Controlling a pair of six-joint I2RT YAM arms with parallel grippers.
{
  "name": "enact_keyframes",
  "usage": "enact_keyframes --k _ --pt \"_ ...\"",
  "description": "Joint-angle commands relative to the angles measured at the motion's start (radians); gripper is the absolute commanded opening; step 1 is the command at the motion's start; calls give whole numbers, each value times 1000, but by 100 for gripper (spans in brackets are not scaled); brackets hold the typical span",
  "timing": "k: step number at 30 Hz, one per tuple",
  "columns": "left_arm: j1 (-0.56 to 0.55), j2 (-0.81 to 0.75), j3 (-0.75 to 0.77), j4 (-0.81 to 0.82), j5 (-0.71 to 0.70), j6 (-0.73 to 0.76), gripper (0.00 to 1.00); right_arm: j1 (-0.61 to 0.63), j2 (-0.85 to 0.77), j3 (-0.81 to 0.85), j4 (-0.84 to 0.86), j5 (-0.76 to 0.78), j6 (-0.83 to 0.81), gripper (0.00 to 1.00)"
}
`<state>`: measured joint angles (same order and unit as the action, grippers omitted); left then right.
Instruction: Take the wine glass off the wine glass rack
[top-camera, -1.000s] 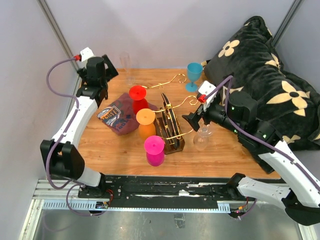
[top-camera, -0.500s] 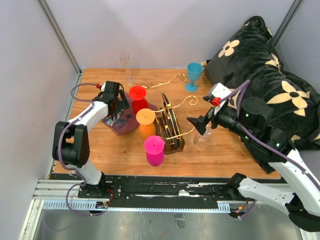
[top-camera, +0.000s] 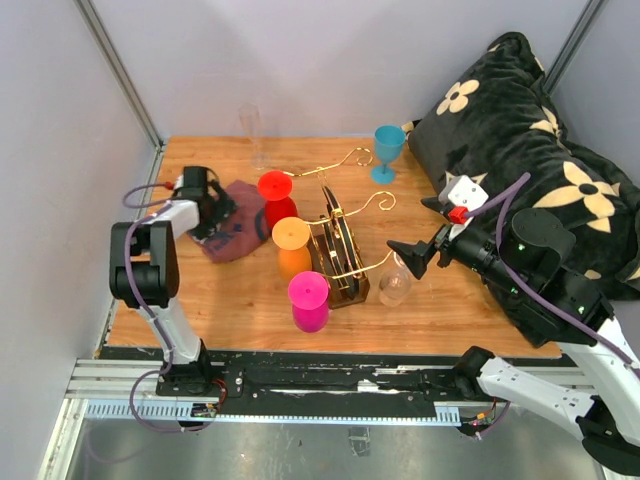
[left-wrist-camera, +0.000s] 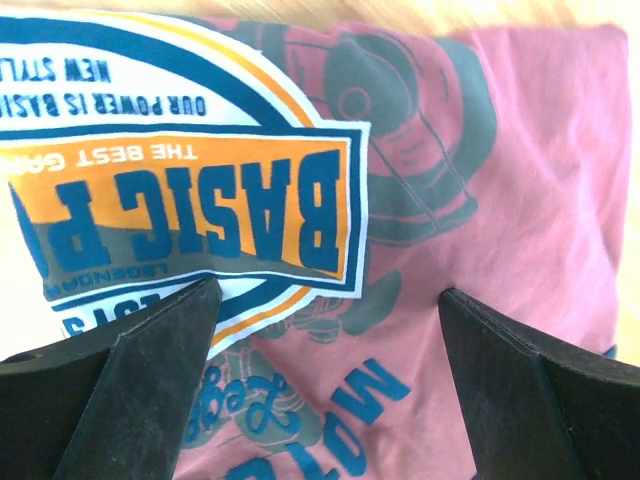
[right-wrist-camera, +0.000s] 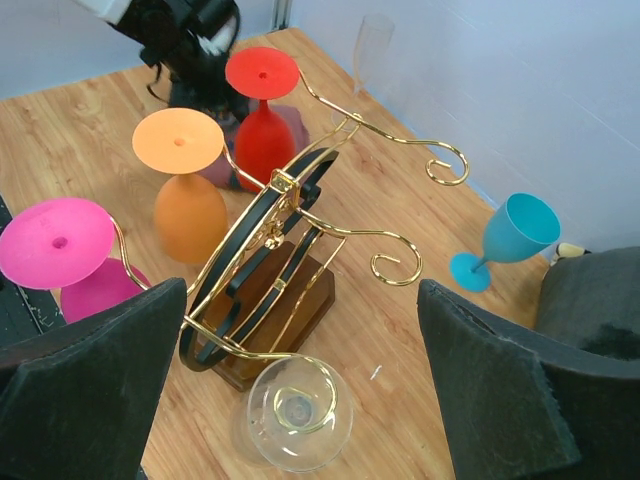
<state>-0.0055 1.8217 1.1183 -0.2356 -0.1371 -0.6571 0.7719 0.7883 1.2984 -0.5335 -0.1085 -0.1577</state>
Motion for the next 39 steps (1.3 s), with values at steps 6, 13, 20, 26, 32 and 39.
enact_keyframes --k 6,13,20,26,32,39 --pt "353 -11 21 -91 -106 -53 100 7 17 1 12 6 -31 98" --pt "339 -125 122 -108 -131 -27 99 6 44 -19 46 -9 -34 98" --pt "265 -227 48 -181 -137 -15 100 6 73 -9 50 -5 -42 98" --pt "266 -175 -1 -227 -108 -7 100 7 58 -19 52 4 -36 98" --pt "266 -45 41 -240 -56 0 100 7 49 -25 55 36 -26 98" --pt "265 175 248 -267 -57 43 100 6 267 167 -132 22 134 98"
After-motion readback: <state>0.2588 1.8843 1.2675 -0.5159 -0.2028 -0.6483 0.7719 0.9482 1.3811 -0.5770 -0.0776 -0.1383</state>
